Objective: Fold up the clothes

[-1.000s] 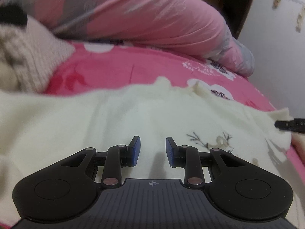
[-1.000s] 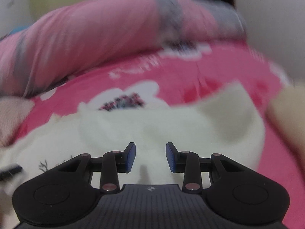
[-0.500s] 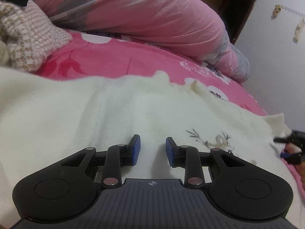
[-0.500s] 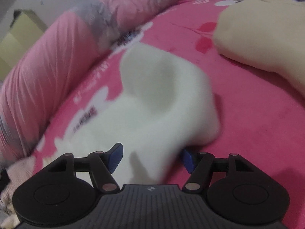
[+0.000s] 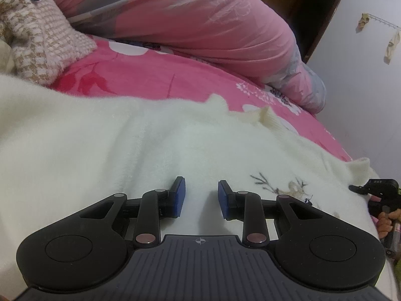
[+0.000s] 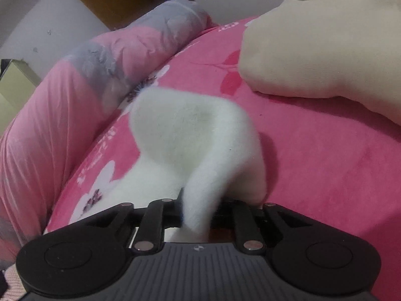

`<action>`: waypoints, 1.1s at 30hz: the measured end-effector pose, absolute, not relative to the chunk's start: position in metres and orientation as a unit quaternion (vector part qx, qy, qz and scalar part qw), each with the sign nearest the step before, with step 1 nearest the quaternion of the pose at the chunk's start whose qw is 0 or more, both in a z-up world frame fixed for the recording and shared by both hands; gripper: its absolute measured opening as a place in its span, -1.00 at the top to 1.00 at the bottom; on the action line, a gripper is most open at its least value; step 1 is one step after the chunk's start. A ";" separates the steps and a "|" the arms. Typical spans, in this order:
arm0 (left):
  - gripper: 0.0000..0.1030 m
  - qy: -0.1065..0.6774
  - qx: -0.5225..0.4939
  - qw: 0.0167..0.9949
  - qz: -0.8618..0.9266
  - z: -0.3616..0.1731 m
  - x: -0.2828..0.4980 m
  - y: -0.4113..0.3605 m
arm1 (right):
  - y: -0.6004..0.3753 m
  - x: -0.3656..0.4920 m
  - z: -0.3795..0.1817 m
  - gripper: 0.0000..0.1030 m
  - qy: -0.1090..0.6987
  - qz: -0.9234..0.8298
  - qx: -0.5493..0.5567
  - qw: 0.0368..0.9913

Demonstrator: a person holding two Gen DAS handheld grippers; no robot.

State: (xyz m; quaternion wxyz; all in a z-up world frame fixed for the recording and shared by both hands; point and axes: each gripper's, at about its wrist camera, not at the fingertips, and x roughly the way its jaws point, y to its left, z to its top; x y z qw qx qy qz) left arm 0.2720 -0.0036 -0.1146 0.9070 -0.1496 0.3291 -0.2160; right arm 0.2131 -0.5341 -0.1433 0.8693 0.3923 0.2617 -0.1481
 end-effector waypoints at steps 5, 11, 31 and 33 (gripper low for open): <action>0.44 0.329 -0.151 0.907 -0.216 -0.114 0.272 -0.003 | -0.536 0.191 -0.110 0.02 0.334 -0.119 0.364 0.861; 0.44 0.329 -0.153 0.906 -0.218 -0.115 0.272 -0.003 | -0.497 0.165 -0.038 0.00 0.335 -0.029 0.216 0.916; 0.44 0.329 -0.173 0.899 -0.231 -0.118 0.275 0.003 | -0.364 0.340 -0.085 0.18 0.399 0.115 -0.185 0.891; 0.44 0.329 -0.174 0.899 -0.231 -0.118 0.275 0.003 | -0.363 0.343 -0.086 0.18 0.400 0.115 -0.185 0.890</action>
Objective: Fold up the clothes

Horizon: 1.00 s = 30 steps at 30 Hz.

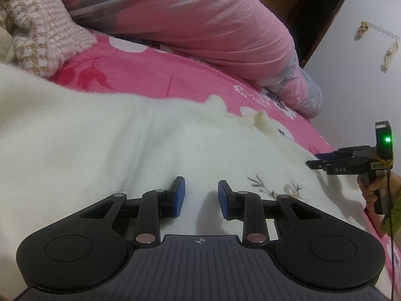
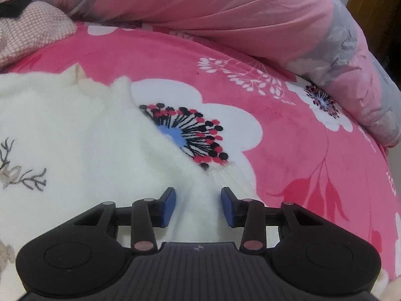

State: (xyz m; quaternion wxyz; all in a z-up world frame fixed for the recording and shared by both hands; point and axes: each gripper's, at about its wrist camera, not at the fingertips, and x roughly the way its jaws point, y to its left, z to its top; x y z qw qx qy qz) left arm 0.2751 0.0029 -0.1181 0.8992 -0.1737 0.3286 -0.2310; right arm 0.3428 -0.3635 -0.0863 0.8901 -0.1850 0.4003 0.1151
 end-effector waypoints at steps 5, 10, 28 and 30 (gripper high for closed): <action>0.44 0.328 -0.175 0.899 -0.232 -0.118 0.275 0.003 | -0.363 0.343 -0.087 0.77 0.411 0.110 -0.165 0.890; 0.44 0.328 -0.175 0.899 -0.232 -0.119 0.274 0.003 | -0.351 0.324 -0.074 0.86 0.354 0.047 -0.214 0.909; 0.44 0.329 -0.175 0.899 -0.231 -0.118 0.275 0.003 | -0.424 0.331 -0.042 0.46 0.270 -0.011 0.163 0.949; 0.44 0.329 -0.174 0.899 -0.231 -0.118 0.275 0.003 | -0.410 0.336 -0.042 0.46 0.285 0.033 0.171 0.943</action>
